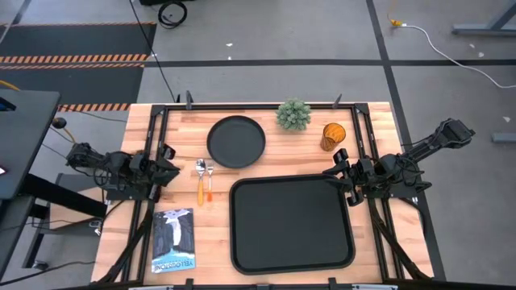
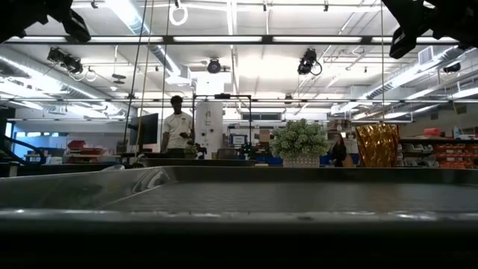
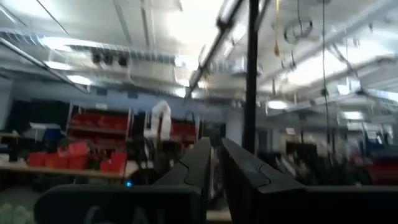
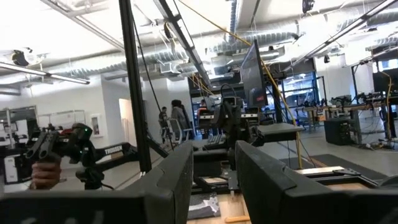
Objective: Pick and place plate/cup/fork/spoon on tray
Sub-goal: Put the brown cup on the black serving tray
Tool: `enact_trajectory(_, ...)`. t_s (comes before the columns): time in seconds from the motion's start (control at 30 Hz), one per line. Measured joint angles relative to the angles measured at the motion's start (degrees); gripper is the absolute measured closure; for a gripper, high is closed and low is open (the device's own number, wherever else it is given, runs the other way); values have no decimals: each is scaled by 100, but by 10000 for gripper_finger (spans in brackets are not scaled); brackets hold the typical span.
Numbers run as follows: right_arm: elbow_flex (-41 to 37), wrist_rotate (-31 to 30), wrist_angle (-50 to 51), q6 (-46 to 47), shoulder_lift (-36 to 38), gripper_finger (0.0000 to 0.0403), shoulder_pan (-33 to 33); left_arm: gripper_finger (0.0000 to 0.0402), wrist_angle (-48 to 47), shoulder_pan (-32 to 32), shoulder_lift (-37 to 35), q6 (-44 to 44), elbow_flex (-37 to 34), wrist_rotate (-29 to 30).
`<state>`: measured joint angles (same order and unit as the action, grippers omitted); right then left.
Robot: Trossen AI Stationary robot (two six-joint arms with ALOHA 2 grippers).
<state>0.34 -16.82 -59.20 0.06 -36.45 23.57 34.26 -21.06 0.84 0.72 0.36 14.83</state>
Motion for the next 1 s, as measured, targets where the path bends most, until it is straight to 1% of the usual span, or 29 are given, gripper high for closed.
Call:
enact_trajectory(0.07,0,19,4,20,0,275,1,356,137,2,1,1,0,102)
enact_trajectory(0.17,0,224,4,40,0,275,2,356,262,0,80,-3,0,185)
enact_trajectory(0.23,2,260,0,84,0,275,2,356,416,8,286,-181,0,508)
enact_trajectory(0.3,0,171,3,304,-2,275,2,356,584,75,662,-496,0,770)
enact_trajectory(0.43,0,-169,-7,580,-2,275,-35,356,798,328,1611,-827,84,858)
enact_trajectory(0.63,155,-377,131,580,0,275,-145,356,827,709,3109,-1038,715,856)
enact_trajectory(0.7,262,-657,387,580,2,275,-164,355,783,876,3638,-1083,981,927)
enact_trajectory(0.77,399,-1095,781,582,4,275,-164,349,657,1057,4090,-1353,1265,957)
enact_trajectory(0.93,741,-2219,1994,774,20,275,-166,316,108,1455,5116,-1621,2003,515)
enact_trajectory(1.0,945,-2485,2388,838,24,275,-168,302,37,1606,5473,-1616,2291,289)
